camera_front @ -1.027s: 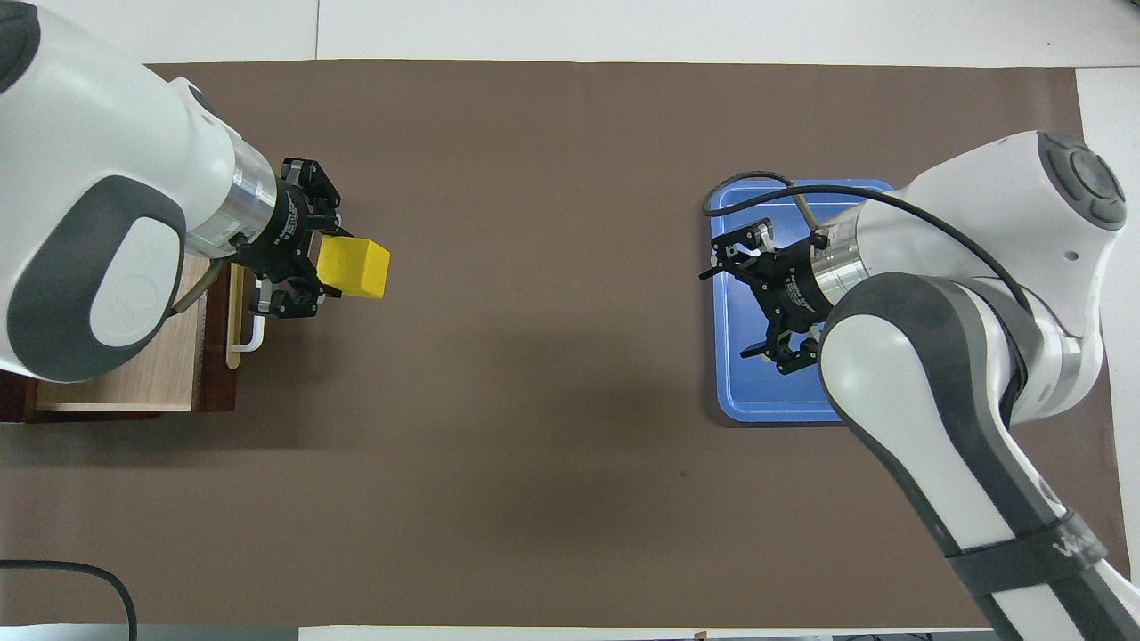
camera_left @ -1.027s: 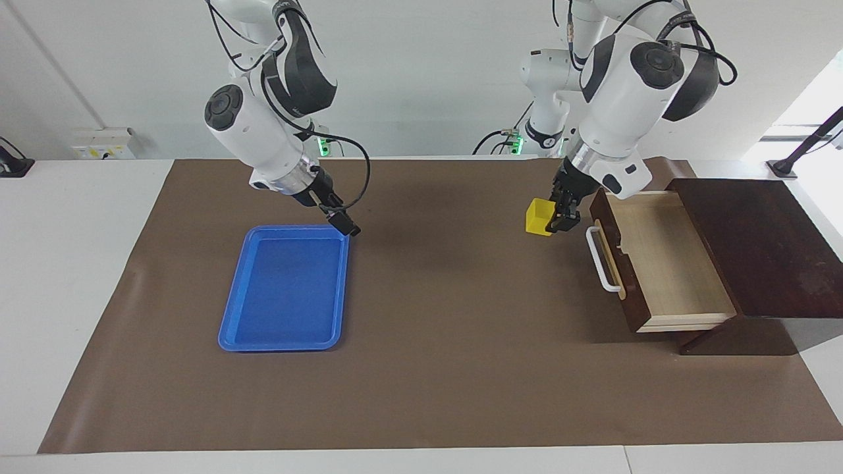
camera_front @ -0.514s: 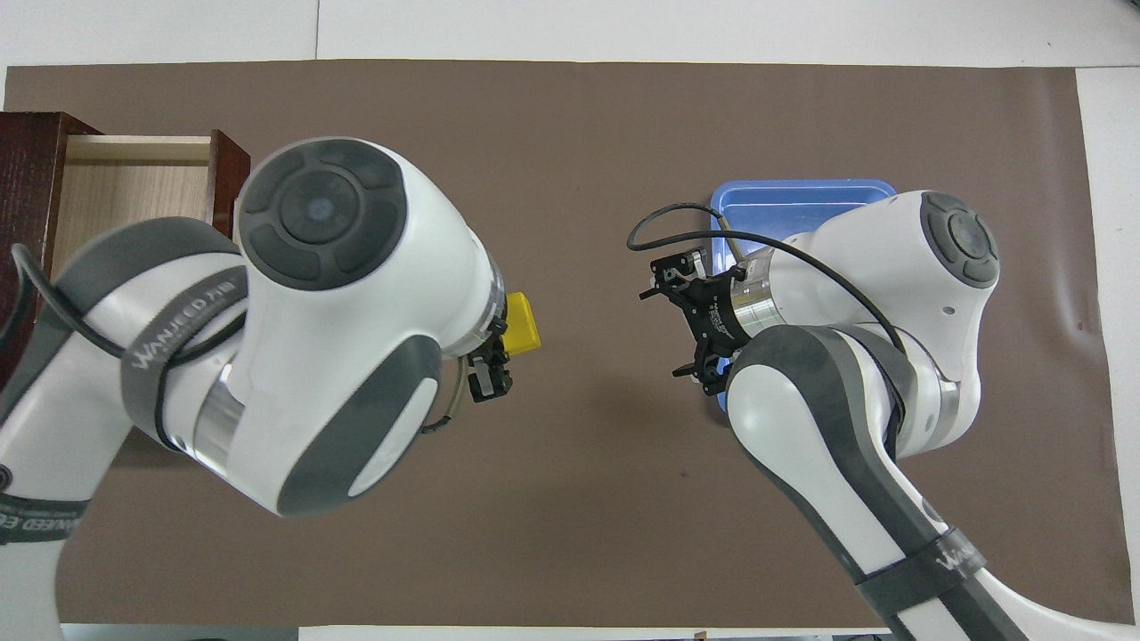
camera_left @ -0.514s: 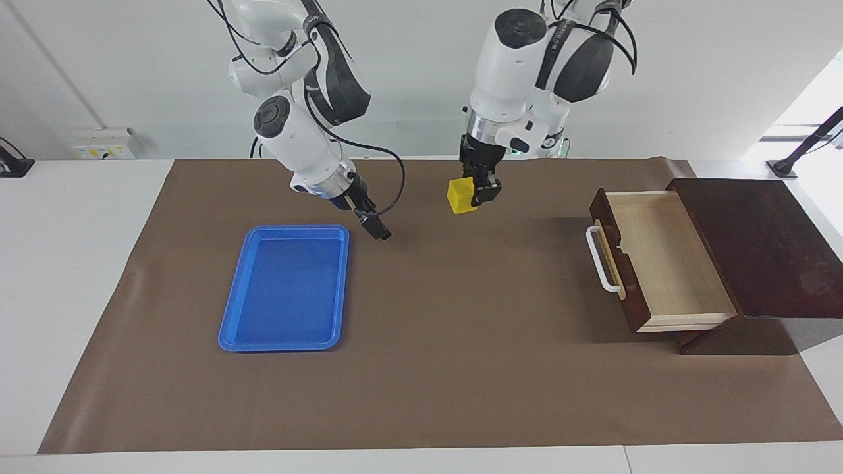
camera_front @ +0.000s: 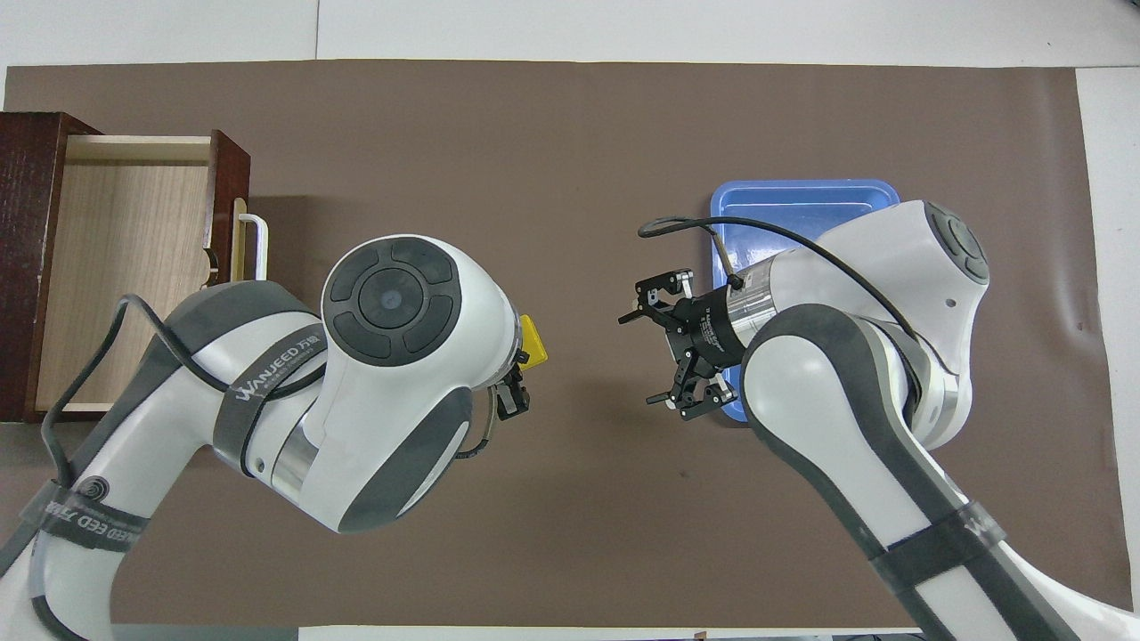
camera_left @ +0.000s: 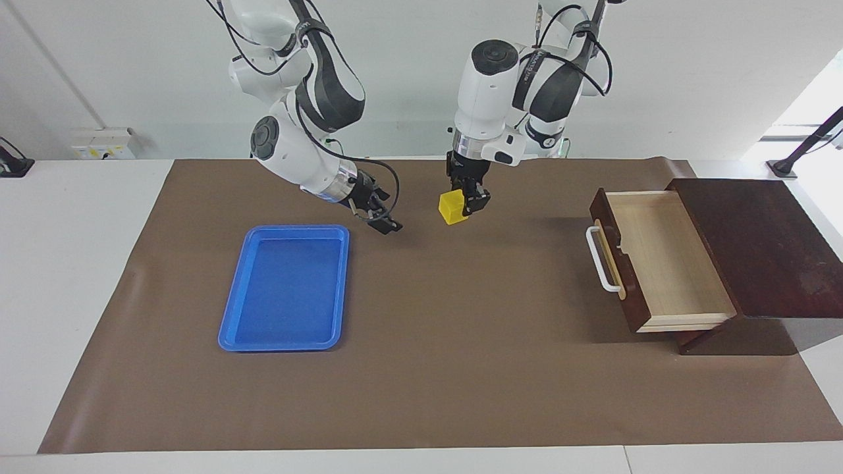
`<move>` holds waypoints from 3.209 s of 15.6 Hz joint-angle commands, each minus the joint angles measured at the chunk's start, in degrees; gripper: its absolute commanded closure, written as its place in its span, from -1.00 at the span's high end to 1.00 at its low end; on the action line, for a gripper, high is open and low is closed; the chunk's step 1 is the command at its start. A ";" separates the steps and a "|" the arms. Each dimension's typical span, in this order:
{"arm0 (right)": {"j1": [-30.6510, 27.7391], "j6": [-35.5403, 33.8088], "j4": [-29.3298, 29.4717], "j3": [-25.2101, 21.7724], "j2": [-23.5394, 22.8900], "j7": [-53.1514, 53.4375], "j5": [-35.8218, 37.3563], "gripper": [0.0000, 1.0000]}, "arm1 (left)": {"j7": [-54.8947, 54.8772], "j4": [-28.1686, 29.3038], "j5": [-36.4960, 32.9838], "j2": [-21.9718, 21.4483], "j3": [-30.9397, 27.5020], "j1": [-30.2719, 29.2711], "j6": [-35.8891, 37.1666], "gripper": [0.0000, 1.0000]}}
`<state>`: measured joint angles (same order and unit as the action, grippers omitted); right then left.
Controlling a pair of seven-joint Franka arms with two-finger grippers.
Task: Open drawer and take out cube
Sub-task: 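Carry the cube toward the right gripper while the right gripper reaches it, then close the right gripper on the cube and open the left gripper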
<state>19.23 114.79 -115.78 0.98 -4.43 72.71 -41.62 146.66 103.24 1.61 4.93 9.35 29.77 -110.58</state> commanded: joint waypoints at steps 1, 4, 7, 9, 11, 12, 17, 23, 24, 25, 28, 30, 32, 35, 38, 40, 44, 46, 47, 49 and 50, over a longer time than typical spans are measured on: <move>-0.24 0.08 -1.56 0.08 0.13 -2.47 -1.80 1.00 | 1.34 1.79 -1.09 -1.16 -0.30 -0.06 -2.45 -1.00; -0.07 1.67 1.41 0.16 -3.55 -2.92 -5.03 1.00 | 0.73 1.79 -1.17 -0.98 -0.30 0.02 -3.33 -1.00; 1.94 2.11 5.90 0.16 -8.13 -1.35 -8.91 1.00 | 0.20 1.96 -1.87 -0.20 -0.21 0.38 -3.85 -1.00; 2.92 2.02 10.37 0.08 -11.29 1.37 -9.01 1.00 | -0.23 1.79 -3.89 0.25 -0.21 1.16 -3.86 -1.00; 3.62 1.84 13.98 0.08 -13.75 2.26 -8.83 1.00 | -1.90 1.79 -3.90 0.25 -0.21 1.17 -3.59 -1.00; 4.58 2.10 14.44 0.08 -14.20 2.35 -9.09 1.00 | -2.69 1.79 -3.90 0.25 -0.21 1.17 -3.59 -1.00; 7.40 3.07 14.26 0.16 -14.29 2.52 -8.83 1.00 | -3.58 1.88 -3.90 0.16 -0.12 1.25 -3.50 -1.00; 8.55 2.81 13.74 0.08 -13.68 3.23 -8.83 1.00 | -3.58 1.96 -3.90 0.16 -0.12 1.34 -3.33 -1.00; 8.81 2.72 13.74 0.16 -13.33 3.49 -8.83 1.00 | -3.58 1.96 -3.90 0.16 -0.12 1.26 -3.24 -1.00; 8.90 2.64 13.65 0.08 -12.89 3.93 -8.83 1.00 | -3.58 1.96 -3.90 0.16 -0.12 1.25 -3.24 -1.00; 8.90 2.63 13.03 0.08 -11.66 4.11 -8.74 1.00 | -3.67 1.96 -3.90 0.16 -0.12 1.25 -3.15 -1.00; 8.99 2.72 12.77 0.08 -11.39 4.20 -8.74 1.00 | -3.67 1.96 -3.90 0.16 -0.12 1.25 -3.15 -1.00; 8.99 3.07 12.51 0.08 -11.22 4.20 -8.74 1.00 | -3.67 1.96 -3.90 0.16 -0.12 1.25 -3.15 -1.00; 8.99 3.34 11.89 0.08 -11.13 4.02 -8.74 0.94 | -3.67 1.96 -3.90 0.16 -0.12 1.25 -3.07 -1.00; 8.72 3.25 11.54 -0.01 -11.04 4.11 -8.74 0.94 | -3.58 1.96 -3.90 0.16 -0.12 1.25 -2.98 -1.00; 8.72 3.25 11.36 -0.01 -11.04 4.29 -8.74 0.94 | -3.58 1.96 -3.90 0.16 -0.12 1.25 -2.98 -1.00; 8.90 3.34 11.28 -0.01 -10.78 4.64 -8.74 0.28 | -3.58 1.96 -3.90 0.16 -0.12 1.25 -2.98 -1.00; 8.64 3.25 11.45 -0.01 -10.78 6.21 -8.74 -1.00 | -3.58 1.96 -3.90 0.16 -0.12 1.25 -2.98 -1.00; 8.72 3.25 11.45 -0.01 -10.69 6.13 -8.74 -1.00 | -3.58 1.96 -3.90 0.16 -0.12 1.25 -2.89 -1.00; 8.37 3.16 11.45 -0.01 -10.51 5.69 -8.65 -1.00 | -3.58 1.96 -3.90 0.16 -0.12 1.25 -2.89 -1.00; 8.28 3.16 11.54 -0.01 -10.51 5.69 -8.65 -1.00 | -3.58 1.96 -3.90 0.16 -0.12 1.25 -2.89 -1.00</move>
<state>27.94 118.43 -102.89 0.72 -16.61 76.96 -49.69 143.17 104.34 -1.41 5.80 9.99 30.52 -112.68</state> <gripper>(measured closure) 0.436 0.449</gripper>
